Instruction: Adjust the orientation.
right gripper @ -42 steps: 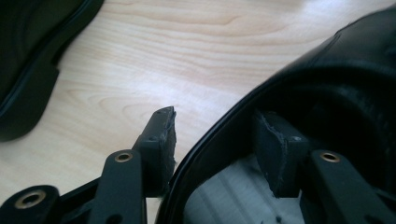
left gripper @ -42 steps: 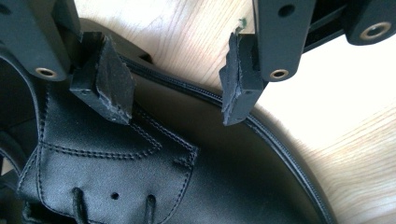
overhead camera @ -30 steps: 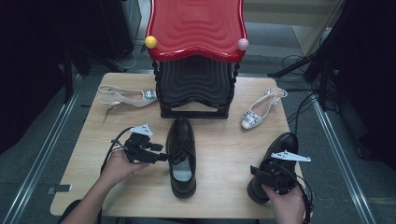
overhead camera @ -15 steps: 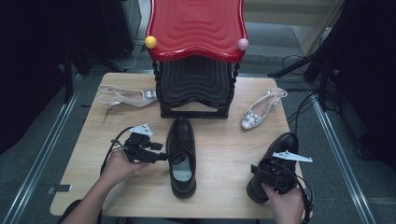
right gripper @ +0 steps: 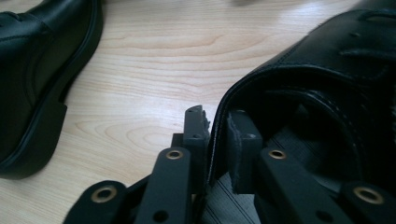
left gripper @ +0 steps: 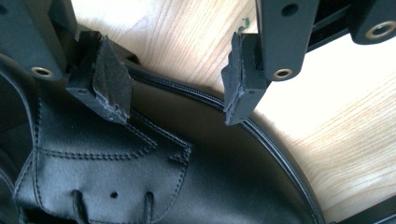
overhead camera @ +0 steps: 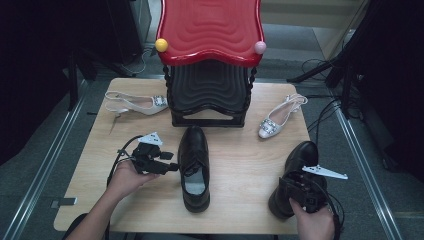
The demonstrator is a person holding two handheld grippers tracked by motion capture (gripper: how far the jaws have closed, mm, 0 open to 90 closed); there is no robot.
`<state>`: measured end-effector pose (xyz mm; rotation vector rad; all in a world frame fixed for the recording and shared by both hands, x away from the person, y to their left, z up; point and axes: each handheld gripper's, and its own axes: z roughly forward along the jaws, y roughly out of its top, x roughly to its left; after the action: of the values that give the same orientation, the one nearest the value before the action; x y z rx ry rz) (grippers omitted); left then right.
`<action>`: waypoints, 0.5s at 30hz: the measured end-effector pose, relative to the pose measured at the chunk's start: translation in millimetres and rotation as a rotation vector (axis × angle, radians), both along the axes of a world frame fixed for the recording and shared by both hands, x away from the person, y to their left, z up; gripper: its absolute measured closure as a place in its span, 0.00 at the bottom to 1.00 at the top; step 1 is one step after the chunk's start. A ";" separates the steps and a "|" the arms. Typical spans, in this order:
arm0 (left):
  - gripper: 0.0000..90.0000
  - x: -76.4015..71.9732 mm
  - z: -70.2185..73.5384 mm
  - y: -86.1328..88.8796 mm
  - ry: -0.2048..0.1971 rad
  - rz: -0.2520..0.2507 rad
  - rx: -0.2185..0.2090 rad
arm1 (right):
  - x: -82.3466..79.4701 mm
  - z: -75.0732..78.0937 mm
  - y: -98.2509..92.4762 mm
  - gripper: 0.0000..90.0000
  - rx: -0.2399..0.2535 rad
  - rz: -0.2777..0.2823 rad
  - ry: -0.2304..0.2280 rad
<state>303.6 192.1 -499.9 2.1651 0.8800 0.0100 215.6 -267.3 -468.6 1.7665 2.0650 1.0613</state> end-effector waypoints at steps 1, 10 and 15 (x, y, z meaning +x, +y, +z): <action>0.47 0.8 -0.2 0.0 0.001 0.001 0.000 | -1.1 0.7 -0.7 0.93 0.000 -0.004 -0.002; 0.47 1.3 -0.5 -1.5 0.001 0.009 0.009 | -13.5 13.1 -17.6 0.96 0.024 -0.061 -0.092; 0.47 1.5 -0.6 -1.0 0.002 0.011 0.006 | -16.9 19.0 -20.1 0.96 0.062 -0.050 -0.124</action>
<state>305.0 191.1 -500.6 2.1662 0.8934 0.0162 198.7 -287.4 -449.6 1.7242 1.9251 1.2008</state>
